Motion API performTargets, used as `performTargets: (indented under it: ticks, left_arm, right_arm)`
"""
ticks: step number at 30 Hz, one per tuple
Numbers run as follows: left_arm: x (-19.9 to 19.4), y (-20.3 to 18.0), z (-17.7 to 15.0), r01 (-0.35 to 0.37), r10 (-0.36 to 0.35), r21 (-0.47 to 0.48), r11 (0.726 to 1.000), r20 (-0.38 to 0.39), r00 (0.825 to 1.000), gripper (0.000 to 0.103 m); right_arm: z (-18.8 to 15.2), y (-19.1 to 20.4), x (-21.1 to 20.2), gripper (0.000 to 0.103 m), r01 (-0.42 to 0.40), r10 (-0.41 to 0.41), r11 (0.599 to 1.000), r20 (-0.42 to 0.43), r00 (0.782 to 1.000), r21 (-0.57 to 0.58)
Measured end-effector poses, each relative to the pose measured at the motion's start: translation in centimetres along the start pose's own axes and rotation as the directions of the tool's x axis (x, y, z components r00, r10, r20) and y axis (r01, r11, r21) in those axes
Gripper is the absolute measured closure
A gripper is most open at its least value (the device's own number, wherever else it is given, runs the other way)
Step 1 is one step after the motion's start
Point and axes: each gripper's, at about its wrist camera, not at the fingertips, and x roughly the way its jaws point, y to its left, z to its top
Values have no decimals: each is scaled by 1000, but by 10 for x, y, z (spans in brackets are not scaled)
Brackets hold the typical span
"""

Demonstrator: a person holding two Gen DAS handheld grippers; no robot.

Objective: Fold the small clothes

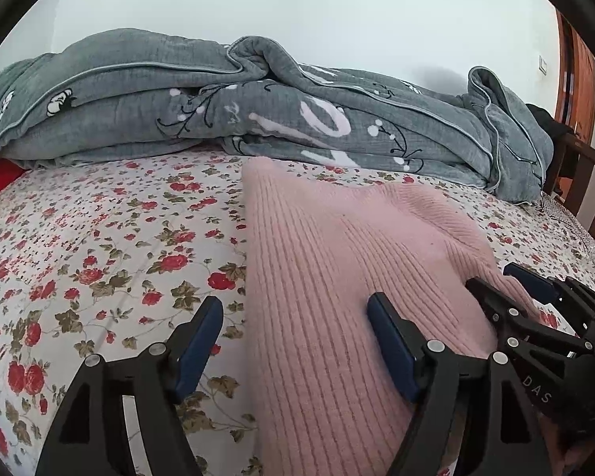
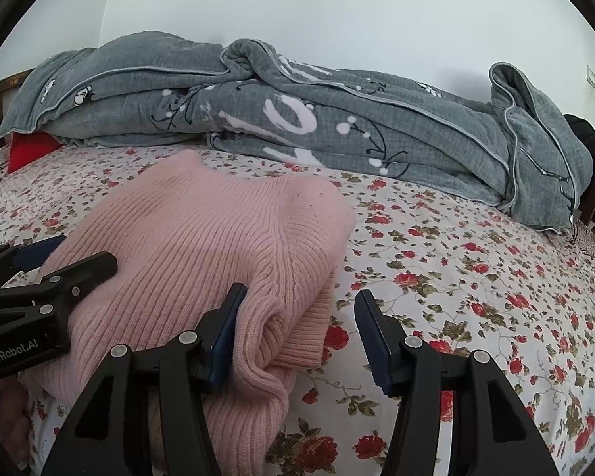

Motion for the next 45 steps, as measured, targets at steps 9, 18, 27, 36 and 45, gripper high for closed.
performTargets:
  ticks: [9,18,27,36,45]
  left_arm:
    - [-9,5,9,44,-45,-21,999,-45,998,30]
    - [-41,2,5,232,-237,-76,970,-68,969,38]
    - [-38,11,-19,193,-189,12,981,-147,971,35]
    - [-59,41,25,232,-237,-78,970,-71,969,39]
    - [-20,40,72,182,-184,-44,982,-50,982,39]
  right_arm:
    - [6,-2,-15,48,-37,37,999,2,999,-24]
    - [0,1,-52,47,-206,206,978,43,978,1]
    - [-27,-26,-36,47,-94,95,995,-73,993,19]
    - [4,-40,-65,47,-106,106,994,37,994,-19]
    - [6,-31,-14,92,-245,248,967,-27,968,65]
